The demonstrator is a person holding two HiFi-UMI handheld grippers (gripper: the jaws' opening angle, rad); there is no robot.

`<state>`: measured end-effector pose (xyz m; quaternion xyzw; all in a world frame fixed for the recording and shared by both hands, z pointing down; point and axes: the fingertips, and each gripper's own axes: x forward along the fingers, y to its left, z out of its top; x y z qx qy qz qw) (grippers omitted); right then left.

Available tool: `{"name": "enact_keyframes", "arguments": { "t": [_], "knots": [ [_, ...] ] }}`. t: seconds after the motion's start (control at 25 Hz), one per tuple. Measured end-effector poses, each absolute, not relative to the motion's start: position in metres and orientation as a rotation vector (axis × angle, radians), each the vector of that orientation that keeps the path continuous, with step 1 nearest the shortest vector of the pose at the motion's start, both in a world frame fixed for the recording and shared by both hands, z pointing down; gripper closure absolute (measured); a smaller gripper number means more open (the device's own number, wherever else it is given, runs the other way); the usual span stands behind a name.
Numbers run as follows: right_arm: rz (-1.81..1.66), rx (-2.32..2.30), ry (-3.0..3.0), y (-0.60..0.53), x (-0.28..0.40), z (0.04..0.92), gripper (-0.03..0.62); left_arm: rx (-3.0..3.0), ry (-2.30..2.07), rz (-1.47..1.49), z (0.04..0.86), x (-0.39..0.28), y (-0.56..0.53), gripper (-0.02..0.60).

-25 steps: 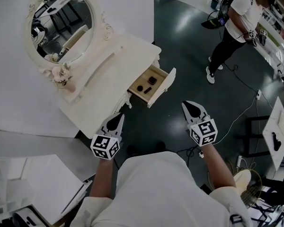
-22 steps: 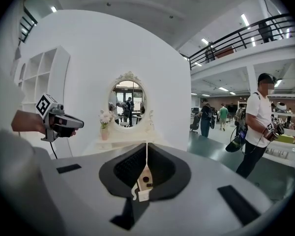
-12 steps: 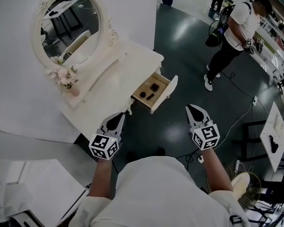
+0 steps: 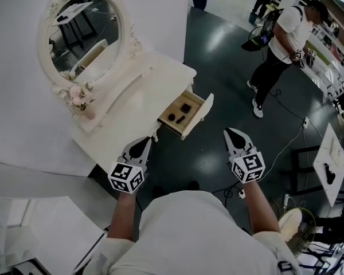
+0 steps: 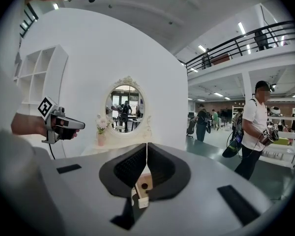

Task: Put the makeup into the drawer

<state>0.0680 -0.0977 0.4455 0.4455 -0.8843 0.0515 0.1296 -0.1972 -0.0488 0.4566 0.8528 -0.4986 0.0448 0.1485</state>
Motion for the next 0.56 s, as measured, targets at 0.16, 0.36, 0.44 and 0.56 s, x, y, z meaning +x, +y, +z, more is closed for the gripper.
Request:
{"name": "enact_keyframes", "arguments": {
  "t": [0.16, 0.36, 0.44, 0.56],
  "knots": [
    [0.143, 1.298, -2.568, -0.0971, 0.0663, 0.4446, 0.563, 2.45, -1.426, 0.131, 0.4589, -0.198, -0.0492, 0.565],
    [0.144, 1.303, -2.566, -0.0999, 0.0656, 0.4453, 0.563, 2.45, -1.424, 0.133, 0.4599, -0.1995, -0.0526, 0.565],
    [0.147, 1.303, -2.566, -0.1015, 0.0649, 0.4456, 0.563, 2.448, -1.425, 0.133, 0.4602, -0.2001, -0.0544, 0.565],
    [0.143, 1.3, -2.568, -0.1034, 0.0633, 0.4448, 0.563, 2.446, -1.426, 0.135, 0.4607, -0.201, -0.0566, 0.565]
  ]
}}
